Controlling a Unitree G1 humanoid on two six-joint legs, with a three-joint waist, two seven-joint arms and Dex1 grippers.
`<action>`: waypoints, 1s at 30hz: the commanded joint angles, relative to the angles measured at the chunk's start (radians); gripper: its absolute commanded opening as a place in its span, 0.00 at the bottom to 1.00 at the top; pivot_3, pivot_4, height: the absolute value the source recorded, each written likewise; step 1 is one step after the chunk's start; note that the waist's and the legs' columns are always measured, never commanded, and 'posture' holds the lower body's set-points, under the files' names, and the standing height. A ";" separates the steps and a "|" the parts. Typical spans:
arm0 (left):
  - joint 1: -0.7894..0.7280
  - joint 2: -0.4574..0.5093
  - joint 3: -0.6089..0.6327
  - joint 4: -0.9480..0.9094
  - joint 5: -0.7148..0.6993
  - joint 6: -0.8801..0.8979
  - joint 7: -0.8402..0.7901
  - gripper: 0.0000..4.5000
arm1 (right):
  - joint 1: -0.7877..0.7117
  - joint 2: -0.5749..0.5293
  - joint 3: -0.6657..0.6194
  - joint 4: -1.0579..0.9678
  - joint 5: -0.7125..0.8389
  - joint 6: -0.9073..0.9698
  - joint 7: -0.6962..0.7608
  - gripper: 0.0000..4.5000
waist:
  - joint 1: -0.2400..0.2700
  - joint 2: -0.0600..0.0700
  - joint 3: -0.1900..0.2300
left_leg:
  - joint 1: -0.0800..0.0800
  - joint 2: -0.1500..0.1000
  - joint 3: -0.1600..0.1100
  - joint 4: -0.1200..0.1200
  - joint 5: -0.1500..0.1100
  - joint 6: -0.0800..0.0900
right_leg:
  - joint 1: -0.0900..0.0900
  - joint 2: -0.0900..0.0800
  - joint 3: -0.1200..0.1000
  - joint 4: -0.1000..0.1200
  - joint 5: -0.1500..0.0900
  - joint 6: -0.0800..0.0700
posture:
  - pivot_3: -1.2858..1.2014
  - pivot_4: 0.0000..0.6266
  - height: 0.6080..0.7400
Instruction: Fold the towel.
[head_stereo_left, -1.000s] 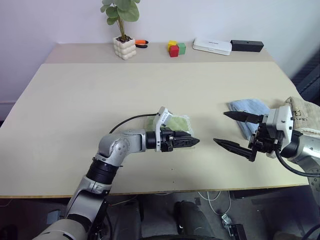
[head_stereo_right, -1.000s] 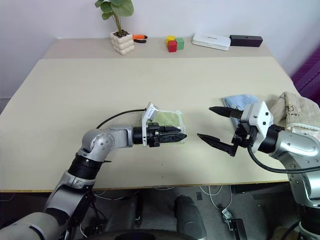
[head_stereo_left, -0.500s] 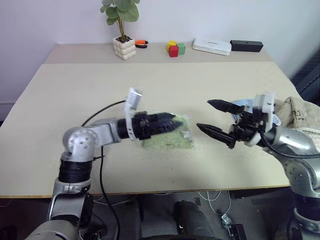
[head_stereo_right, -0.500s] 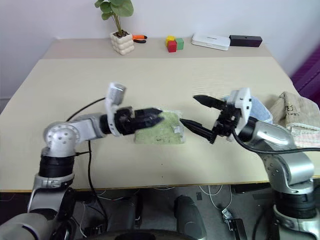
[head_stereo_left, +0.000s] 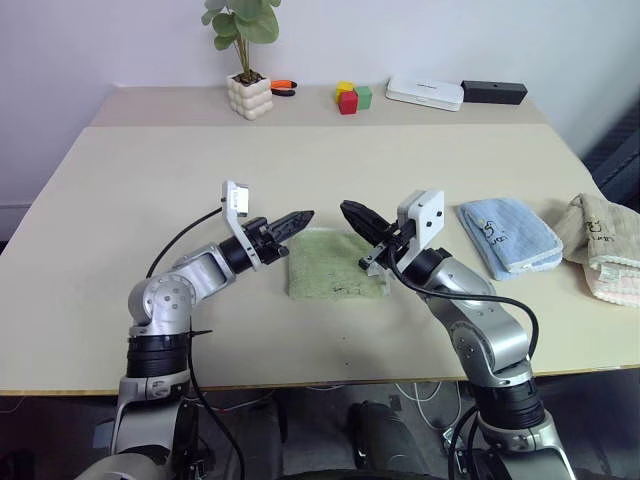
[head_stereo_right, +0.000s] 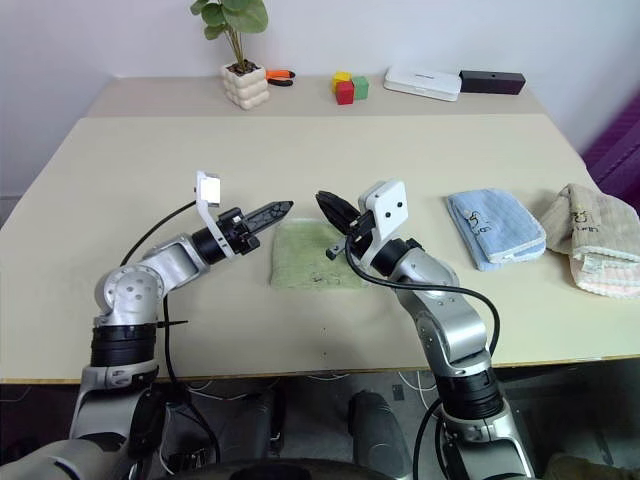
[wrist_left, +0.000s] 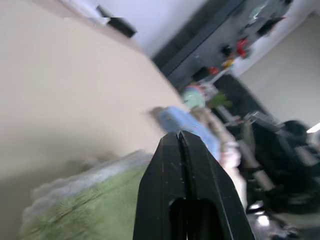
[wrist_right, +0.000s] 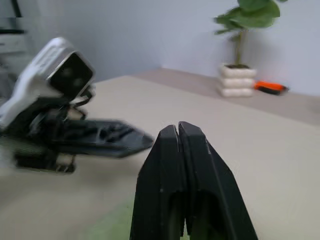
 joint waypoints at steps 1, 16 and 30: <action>0.005 -0.030 -0.033 -0.033 0.060 -0.079 0.010 0.00 | 0.017 0.027 0.029 0.014 -0.083 -0.045 -0.058 0.01 | -0.001 0.000 0.000 | 0.000 0.000 0.000 0.000 0.000 0.000 | 0.000 0.000 0.000 0.000 0.000 0.000 | 0.52 0.24 1.00; 0.010 -0.026 -0.043 0.143 0.219 -0.238 -0.045 0.00 | 0.055 0.042 0.085 0.365 -0.362 -0.352 -0.174 0.01 | -0.003 0.000 0.000 | 0.000 0.000 0.000 0.000 0.000 0.000 | 0.000 0.000 0.000 0.000 0.000 0.000 | 0.52 0.24 1.00; -0.002 -0.032 -0.008 0.208 0.253 -0.287 -0.044 0.00 | 0.033 0.054 0.032 0.361 -0.391 -0.275 -0.206 0.01 | -0.002 0.000 0.000 | 0.000 0.000 0.000 0.000 0.000 0.000 | 0.000 0.000 0.000 0.000 0.000 0.000 | 0.52 0.24 1.00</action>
